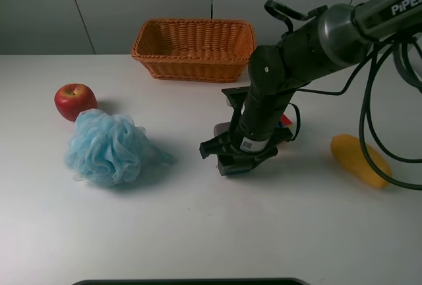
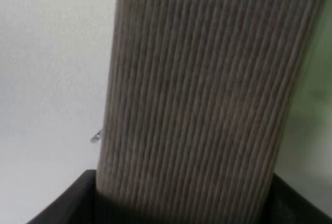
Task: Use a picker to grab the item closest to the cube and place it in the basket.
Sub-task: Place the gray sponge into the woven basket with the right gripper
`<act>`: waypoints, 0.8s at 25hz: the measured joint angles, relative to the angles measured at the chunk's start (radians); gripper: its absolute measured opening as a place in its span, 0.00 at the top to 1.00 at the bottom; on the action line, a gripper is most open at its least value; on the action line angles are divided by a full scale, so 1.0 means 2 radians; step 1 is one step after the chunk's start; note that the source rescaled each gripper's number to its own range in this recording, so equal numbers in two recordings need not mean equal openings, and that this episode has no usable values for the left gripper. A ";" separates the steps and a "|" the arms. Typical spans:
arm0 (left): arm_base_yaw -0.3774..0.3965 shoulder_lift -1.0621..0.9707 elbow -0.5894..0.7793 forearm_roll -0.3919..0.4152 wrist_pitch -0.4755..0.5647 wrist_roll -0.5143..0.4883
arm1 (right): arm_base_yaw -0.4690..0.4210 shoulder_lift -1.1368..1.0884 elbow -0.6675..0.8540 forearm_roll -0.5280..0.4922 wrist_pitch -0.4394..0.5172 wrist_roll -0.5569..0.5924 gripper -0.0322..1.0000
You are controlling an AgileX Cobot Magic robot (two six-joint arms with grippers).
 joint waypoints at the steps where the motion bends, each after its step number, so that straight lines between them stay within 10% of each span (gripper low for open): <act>1: 0.000 0.000 0.000 0.000 0.000 0.000 | 0.000 0.000 0.000 0.000 0.000 0.000 0.92; 20: 0.000 0.000 0.000 0.000 0.000 0.000 | 0.000 -0.195 -0.073 -0.061 0.001 -0.004 0.92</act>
